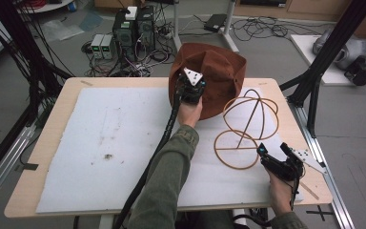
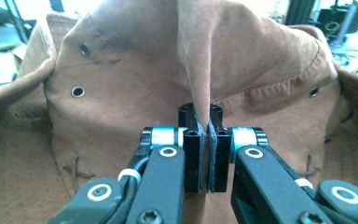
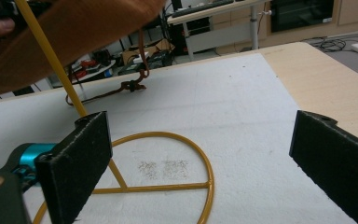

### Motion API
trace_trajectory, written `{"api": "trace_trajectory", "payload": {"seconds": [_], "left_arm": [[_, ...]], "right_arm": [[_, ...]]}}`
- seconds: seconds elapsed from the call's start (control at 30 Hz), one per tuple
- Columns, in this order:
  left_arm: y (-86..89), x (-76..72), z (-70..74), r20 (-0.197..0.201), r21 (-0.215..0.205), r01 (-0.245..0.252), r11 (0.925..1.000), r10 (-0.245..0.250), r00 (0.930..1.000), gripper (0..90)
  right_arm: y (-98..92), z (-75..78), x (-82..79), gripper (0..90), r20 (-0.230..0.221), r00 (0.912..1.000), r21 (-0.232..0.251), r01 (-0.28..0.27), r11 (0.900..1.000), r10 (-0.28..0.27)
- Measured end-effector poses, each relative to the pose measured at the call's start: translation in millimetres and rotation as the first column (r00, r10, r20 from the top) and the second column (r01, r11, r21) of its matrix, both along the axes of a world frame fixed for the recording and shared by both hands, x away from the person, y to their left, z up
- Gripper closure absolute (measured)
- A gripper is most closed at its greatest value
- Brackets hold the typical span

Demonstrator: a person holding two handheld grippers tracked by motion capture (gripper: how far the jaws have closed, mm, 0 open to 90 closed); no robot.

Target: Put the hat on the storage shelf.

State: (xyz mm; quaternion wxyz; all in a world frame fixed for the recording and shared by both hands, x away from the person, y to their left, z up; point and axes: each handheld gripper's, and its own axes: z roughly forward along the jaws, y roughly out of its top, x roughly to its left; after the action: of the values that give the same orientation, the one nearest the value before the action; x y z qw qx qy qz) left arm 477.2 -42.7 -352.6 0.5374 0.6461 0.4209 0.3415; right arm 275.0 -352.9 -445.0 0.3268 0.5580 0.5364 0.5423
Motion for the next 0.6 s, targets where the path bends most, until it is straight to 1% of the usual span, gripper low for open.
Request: {"api": "trace_trajectory", "payload": {"seconds": [0.03,0.07,0.1,0.17,0.2,0.23,0.3,0.33,0.37,0.4,0.47,0.5,0.57,0.6], "left_arm": [[4.2,-0.8,3.4,0.014,-0.011,-0.010,0.9999,0.010,0.9999,87.2],[4.2,-0.8,3.4,0.014,-0.011,-0.010,0.9999,0.010,0.9999,87.2],[9.2,-2.0,6.7,0.031,-0.023,-0.009,0.9997,0.010,0.9995,87.2],[11.4,-3.0,8.5,0.038,-0.027,-0.011,0.9996,0.012,0.9992,87.2],[16.4,-5.1,12.7,0.053,-0.046,-0.005,0.9989,0.008,0.9986,87.2],[16.4,-5.1,12.7,0.053,-0.046,-0.005,0.9989,0.008,0.9986,87.1],[19.9,-7.7,17.7,0.070,-0.058,0.000,0.9983,0.004,0.9976,87.1],[23.2,-10.3,22.9,0.082,-0.074,0.010,0.9972,-0.004,0.9966,87.2],[24.7,-11.6,25.5,0.090,-0.080,0.013,0.9967,-0.006,0.9959,87.1],[24.7,-11.6,25.5,0.090,-0.080,0.013,0.9967,-0.006,0.9959,87.2],[27.7,-14.4,30.2,0.106,-0.095,0.022,0.9952,-0.012,0.9943,87.2],[29.4,-15.5,32.2,0.115,-0.104,0.034,0.9940,-0.021,0.9931,87.1],[32.3,-18.7,36.3,0.135,-0.106,0.045,0.9933,-0.031,0.9904,87.1],[33.5,-20.1,38.1,0.145,-0.119,0.054,0.9914,-0.037,0.9888,87.1]], "right_arm": [[0.1,0.0,0.0,4.9,0.000,1.0000,-0.001,-0.001,1.000,0.001],[0.2,-0.1,0.0,4.9,0.002,1.0000,-0.002,-0.001,1.000,0.001],[0.3,0.0,0.0,4.9,0.002,1.0000,-0.003,-0.002,1.000,0.002],[0.3,-0.1,-0.1,4.9,0.000,1.0000,0.000,-0.003,1.000,0.003],[0.3,-0.1,0.0,4.9,-0.001,1.0000,0.000,-0.004,1.000,0.004],[0.3,-0.1,0.0,4.9,-0.001,1.0000,0.000,-0.004,1.000,0.004],[0.4,-0.1,0.1,4.9,0.000,1.0000,0.000,-0.003,1.000,0.003],[0.4,-0.2,0.3,4.9,0.001,1.0000,-0.003,-0.004,1.000,0.004],[0.7,-0.1,0.2,4.9,0.000,1.0000,-0.002,-0.004,1.000,0.004],[0.7,-0.1,0.2,4.9,0.000,1.0000,-0.002,-0.004,1.000,0.004],[1.0,-0.2,0.2,4.9,0.001,1.0000,-0.005,-0.004,1.000,0.004],[1.1,-0.2,0.4,4.9,0.002,1.0000,-0.007,-0.005,1.000,0.005],[1.1,-0.3,0.4,4.9,0.003,1.0000,-0.007,-0.006,1.000,0.006],[1.2,-0.2,0.4,4.9,0.002,1.0000,-0.007,-0.006,1.000,0.006]]}}
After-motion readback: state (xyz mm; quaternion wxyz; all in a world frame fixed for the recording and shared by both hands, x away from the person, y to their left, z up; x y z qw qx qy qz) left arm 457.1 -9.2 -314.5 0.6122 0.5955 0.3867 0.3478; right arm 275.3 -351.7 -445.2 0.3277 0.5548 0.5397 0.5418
